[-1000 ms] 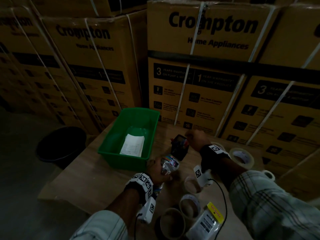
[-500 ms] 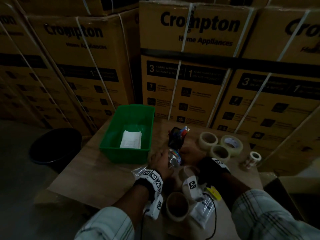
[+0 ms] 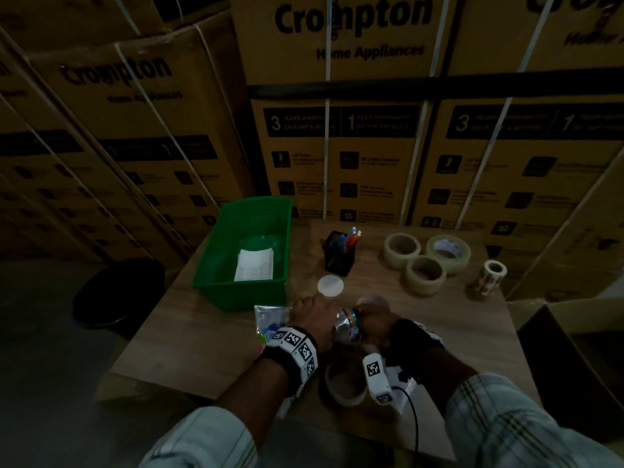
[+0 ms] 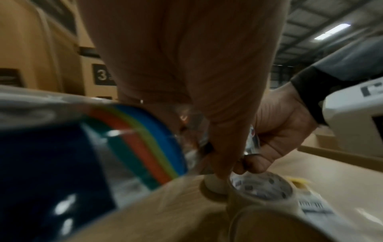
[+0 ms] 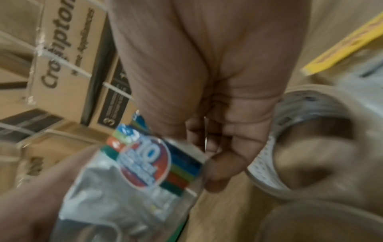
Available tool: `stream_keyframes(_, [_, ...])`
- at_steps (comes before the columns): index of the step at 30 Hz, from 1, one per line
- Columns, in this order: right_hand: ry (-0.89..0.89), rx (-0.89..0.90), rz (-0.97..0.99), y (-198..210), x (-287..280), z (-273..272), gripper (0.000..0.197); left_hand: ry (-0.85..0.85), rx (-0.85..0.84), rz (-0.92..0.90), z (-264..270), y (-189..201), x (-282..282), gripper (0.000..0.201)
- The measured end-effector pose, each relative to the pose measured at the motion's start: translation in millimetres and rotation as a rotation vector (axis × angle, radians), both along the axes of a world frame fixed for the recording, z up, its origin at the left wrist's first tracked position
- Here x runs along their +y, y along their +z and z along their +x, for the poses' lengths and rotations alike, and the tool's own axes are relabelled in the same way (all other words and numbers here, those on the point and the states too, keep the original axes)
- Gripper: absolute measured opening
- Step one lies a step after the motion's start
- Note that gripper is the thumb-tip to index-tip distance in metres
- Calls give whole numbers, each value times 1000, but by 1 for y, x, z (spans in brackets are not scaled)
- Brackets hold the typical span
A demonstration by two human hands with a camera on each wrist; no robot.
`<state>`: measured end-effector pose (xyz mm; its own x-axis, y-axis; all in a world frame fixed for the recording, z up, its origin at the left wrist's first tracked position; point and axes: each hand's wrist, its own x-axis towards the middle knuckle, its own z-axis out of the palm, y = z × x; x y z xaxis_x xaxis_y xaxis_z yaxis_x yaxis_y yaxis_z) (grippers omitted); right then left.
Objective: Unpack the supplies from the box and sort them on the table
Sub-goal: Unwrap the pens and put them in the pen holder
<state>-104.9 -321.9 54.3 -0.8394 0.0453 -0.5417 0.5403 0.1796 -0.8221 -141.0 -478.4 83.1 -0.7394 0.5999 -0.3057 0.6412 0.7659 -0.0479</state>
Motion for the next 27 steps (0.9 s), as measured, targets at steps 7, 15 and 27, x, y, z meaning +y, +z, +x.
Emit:
stream_keyframes(7, [164,131,152,16,21,-23,25,274,-200,372,-11,-13,-6,93])
stream_keyframes(15, [175,405,297,66,53,-71,25,607,-299,624,-25,-60,-9,111])
stream_keyframes(27, [-103,698,670,131,77,-142,8,668,-311,707,-49,-48,26,111])
